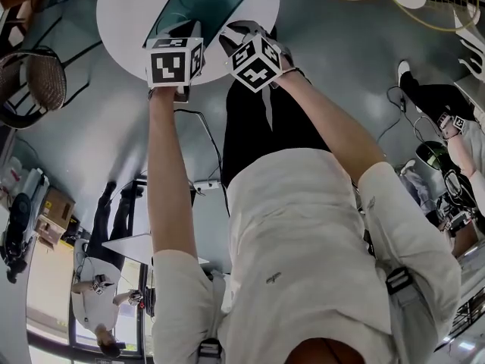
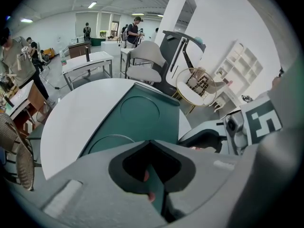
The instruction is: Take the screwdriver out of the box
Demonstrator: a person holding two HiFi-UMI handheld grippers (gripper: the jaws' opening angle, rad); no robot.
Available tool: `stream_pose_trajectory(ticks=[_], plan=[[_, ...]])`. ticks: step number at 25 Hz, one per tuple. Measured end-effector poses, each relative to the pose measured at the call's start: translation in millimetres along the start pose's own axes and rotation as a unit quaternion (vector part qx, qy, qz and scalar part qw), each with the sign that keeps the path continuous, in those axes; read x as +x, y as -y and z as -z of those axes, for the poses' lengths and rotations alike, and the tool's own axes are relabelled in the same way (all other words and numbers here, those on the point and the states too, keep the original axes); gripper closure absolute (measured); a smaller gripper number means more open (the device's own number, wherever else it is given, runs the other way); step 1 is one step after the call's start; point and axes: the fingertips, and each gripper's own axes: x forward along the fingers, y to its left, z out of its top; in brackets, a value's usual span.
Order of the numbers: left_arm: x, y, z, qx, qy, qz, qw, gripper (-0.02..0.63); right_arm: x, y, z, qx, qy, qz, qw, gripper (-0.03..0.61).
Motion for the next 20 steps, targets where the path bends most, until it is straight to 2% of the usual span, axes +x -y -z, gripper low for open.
stream_pose_trajectory(ticks=[6,20], plan=[[0.5,-1.3,-0.3,-0.009,-0.011,0.004,0.9999,0.604,4.1,-3.1,1.9,0.001,-0.005,-0.004,1.0,0.488],[-1.2,-4.9,1.6,-0.005,-0.006,-0.029,0.9995,0.604,3.8,-5.5,1.9,-0.009,-0.003,0.001,1.0,0.522]])
